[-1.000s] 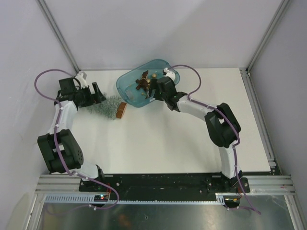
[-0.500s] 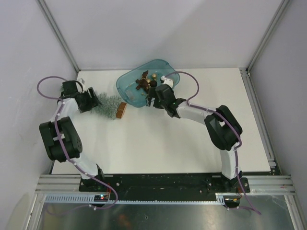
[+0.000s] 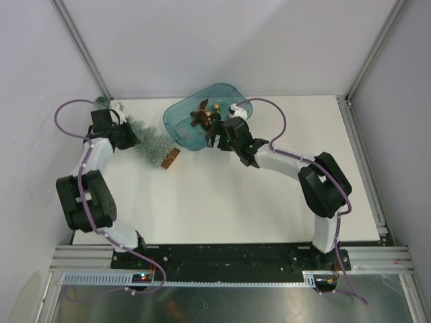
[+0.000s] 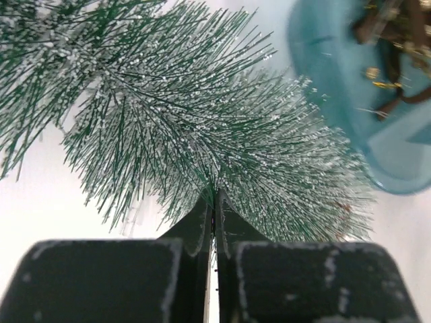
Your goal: Decorate the small christmas tree
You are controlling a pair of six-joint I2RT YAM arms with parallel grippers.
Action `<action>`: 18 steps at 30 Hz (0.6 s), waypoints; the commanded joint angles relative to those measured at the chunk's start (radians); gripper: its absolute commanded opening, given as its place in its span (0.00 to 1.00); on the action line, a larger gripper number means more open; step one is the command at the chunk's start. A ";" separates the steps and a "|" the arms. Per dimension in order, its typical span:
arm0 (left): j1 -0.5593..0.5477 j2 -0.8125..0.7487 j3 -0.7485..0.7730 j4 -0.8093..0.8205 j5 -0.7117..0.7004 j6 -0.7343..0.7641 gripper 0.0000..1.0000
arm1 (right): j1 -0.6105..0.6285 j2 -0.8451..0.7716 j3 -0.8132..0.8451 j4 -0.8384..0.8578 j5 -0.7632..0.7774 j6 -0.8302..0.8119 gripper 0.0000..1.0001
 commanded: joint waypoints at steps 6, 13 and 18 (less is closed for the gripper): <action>-0.197 -0.345 -0.119 0.039 0.219 0.133 0.01 | -0.007 -0.102 -0.051 0.030 -0.007 -0.005 0.92; -0.403 -0.439 -0.192 0.048 0.265 0.233 0.02 | -0.050 -0.212 -0.152 0.078 -0.085 -0.001 0.91; -0.512 -0.427 -0.172 0.055 0.258 0.228 0.03 | -0.107 -0.386 -0.295 0.148 -0.176 0.034 0.91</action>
